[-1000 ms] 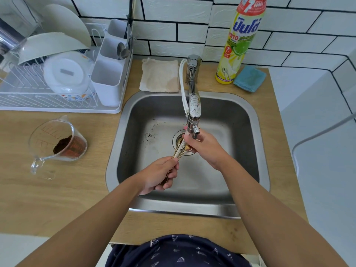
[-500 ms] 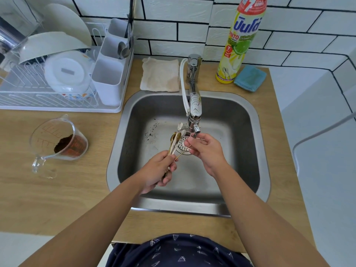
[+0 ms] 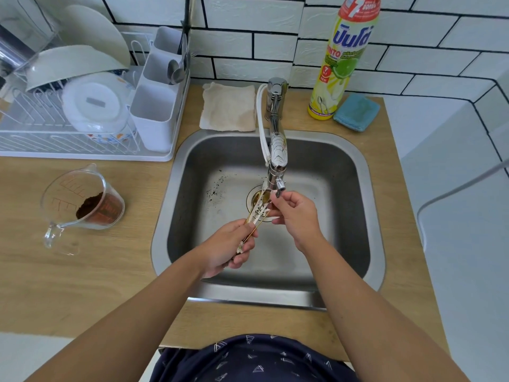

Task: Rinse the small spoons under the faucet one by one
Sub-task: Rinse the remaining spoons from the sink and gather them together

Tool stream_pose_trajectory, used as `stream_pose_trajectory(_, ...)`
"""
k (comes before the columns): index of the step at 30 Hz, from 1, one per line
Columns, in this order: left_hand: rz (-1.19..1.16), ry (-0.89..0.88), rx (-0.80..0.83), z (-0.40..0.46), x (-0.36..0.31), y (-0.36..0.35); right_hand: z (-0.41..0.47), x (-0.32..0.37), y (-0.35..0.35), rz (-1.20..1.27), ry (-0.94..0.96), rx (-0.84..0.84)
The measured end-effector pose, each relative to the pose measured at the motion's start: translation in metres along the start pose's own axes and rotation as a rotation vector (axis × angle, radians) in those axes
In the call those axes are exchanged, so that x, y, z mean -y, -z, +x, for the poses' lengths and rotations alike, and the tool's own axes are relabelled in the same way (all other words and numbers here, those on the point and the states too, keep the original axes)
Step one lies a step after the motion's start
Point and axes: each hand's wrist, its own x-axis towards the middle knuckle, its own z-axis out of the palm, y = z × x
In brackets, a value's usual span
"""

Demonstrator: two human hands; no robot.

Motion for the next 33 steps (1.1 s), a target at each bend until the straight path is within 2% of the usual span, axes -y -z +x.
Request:
stream_pose_trajectory(7,0.096,-0.014,0.003,0.002,0.002,0.000,-0.001,0.006,-0.003,-0.044,0.059,0.096)
stream_pose_trajectory(16,0.058,-0.013,-0.087,0.003,0.003,-0.005,0.001,0.007,-0.006,-0.190,0.054,0.065)
stream_pose_trajectory(20,0.031,-0.030,-0.106,0.004,0.004,-0.003,0.001,0.011,-0.004,-0.270,0.043,0.181)
stream_pose_trajectory(28,0.016,-0.021,-0.091,0.004,0.005,-0.002,0.004,0.010,-0.003,-0.164,-0.026,0.131)
stream_pose_trajectory(33,0.053,-0.011,-0.039,0.000,0.002,-0.004,0.000,0.013,-0.006,-0.144,0.054,0.113)
